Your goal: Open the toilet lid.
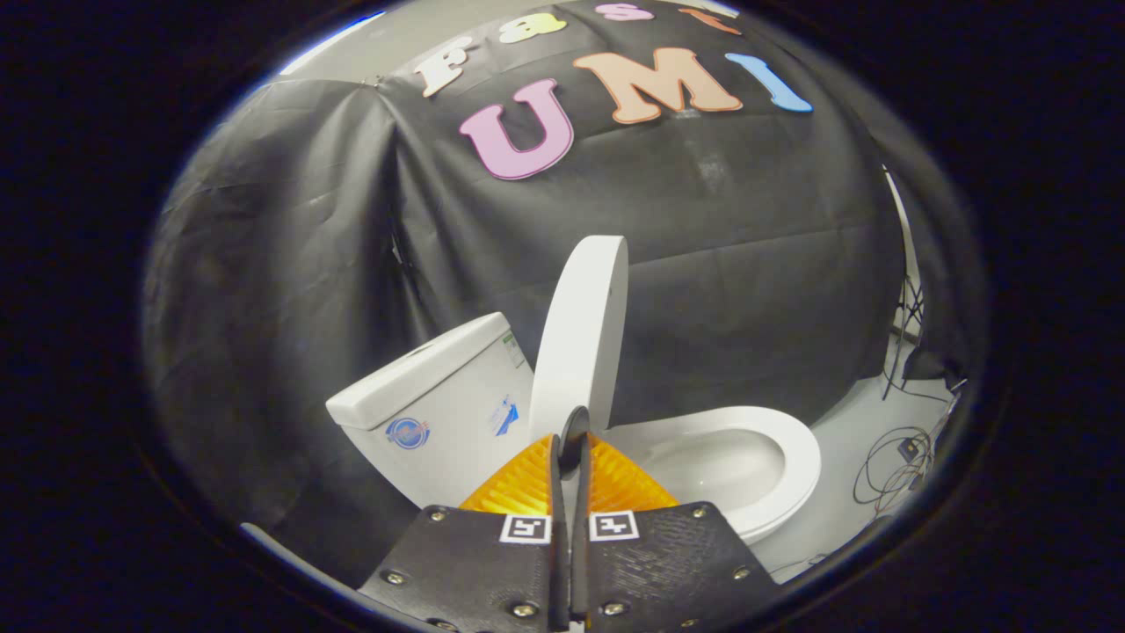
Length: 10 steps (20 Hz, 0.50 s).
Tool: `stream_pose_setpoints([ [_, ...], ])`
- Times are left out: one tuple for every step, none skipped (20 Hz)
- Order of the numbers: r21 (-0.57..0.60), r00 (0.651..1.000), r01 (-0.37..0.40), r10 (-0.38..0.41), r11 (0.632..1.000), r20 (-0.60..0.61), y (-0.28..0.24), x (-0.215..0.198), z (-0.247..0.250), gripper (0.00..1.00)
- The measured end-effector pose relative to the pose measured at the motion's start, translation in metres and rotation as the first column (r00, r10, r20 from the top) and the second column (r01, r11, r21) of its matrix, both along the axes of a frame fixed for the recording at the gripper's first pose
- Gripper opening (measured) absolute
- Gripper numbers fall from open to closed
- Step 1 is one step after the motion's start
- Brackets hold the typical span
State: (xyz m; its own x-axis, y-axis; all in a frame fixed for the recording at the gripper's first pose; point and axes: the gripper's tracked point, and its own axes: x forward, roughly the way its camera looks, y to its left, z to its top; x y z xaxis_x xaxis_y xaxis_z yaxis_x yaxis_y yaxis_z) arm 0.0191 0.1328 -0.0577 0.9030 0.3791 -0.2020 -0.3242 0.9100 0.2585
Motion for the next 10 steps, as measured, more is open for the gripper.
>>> stream_pose_setpoints([
  [-0.005, 1.0, -0.007, 0.008, 1.0, 0.009, 0.005, -0.001, 0.002, 0.02],
  [-0.012, 1.0, -0.016, 0.016, 1.0, 0.02, 0.01, -0.001, 0.003, 0.02],
  [-0.018, 0.999, -0.023, 0.023, 1.0, 0.029, 0.013, -0.001, 0.006, 0.02],
  [-0.023, 0.999, -0.029, 0.03, 0.999, 0.035, 0.017, -0.002, 0.007, 0.02],
  [-0.026, 0.998, -0.035, 0.036, 0.999, 0.042, 0.022, -0.004, 0.009, 0.02],
  [-0.029, 0.998, -0.04, 0.041, 0.999, 0.046, 0.025, -0.006, 0.01, 0.02],
  [-0.031, 0.998, -0.043, 0.044, 0.999, 0.05, 0.028, -0.006, 0.012, 0.02],
  [-0.029, 0.998, -0.043, 0.044, 0.999, 0.052, 0.031, -0.005, 0.013, 0.02],
  [-0.032, 0.998, -0.043, 0.045, 0.999, 0.054, 0.033, -0.004, 0.014, 0.02],
  [-0.033, 0.997, -0.045, 0.046, 0.998, 0.056, 0.036, -0.005, 0.015, 0.02],
])
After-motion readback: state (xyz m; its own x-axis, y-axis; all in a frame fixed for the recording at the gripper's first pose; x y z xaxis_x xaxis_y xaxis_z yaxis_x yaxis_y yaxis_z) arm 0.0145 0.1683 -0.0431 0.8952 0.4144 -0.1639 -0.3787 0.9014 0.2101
